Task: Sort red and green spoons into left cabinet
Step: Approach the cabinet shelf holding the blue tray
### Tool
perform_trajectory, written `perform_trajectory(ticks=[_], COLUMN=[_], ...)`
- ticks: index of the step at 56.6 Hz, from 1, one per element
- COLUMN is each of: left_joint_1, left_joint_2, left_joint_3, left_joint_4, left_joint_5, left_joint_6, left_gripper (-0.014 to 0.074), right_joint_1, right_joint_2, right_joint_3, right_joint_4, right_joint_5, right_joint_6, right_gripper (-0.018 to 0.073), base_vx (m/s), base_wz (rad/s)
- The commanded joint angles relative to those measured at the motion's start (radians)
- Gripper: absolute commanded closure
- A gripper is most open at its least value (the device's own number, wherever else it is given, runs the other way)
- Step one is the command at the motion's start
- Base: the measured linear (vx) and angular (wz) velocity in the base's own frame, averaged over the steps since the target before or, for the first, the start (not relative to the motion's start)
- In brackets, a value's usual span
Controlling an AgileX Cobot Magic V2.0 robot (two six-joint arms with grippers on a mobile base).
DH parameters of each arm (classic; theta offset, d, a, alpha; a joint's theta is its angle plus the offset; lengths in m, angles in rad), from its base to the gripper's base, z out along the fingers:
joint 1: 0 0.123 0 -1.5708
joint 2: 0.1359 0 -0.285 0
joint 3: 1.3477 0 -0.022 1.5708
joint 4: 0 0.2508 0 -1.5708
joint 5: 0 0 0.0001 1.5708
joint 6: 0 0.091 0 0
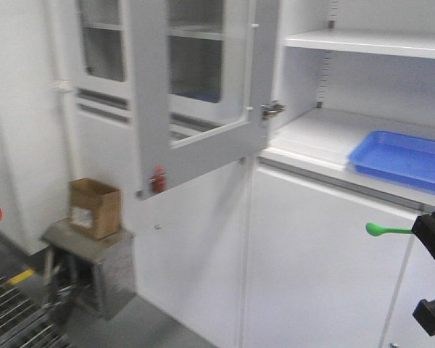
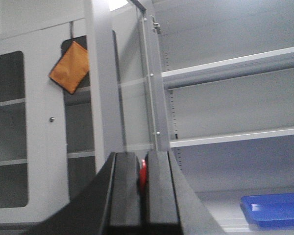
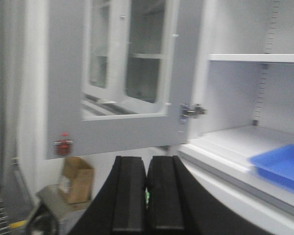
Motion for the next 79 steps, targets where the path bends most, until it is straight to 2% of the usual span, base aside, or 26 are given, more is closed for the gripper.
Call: perform_trajectory(ticks=[1, 41, 79], left_joint_1=[-0.003, -0.003, -0.003], left_joint_2=[-0.008, -0.008, -0.008], left_joint_3=[-0.024, -0.024, -0.024], left_joint_4=[-0.033, -0.033, -0.033], left_joint_5=[-0.056, -0.056, -0.056], left_joint_6=[-0.005, -0.005, -0.005], left_gripper=[0.0603, 0.0603, 0.0603], right_joint_1=[-0.005, -0.005, -0.005], right_joint_2=[-0.009, -0.009, -0.009], right_joint_3=[-0.034, -0.034, -0.034], right_joint_4=[0.016, 0.016, 0.016], right_joint_5=[-0.069, -0.069, -0.069], right_joint_6=[-0.001, -0.001, -0.004], right_gripper=[0.0568, 0.0568, 0.0568], base_vx=[0.32, 0.29, 0.21], base_wz=[-0.64, -0.56, -0.2])
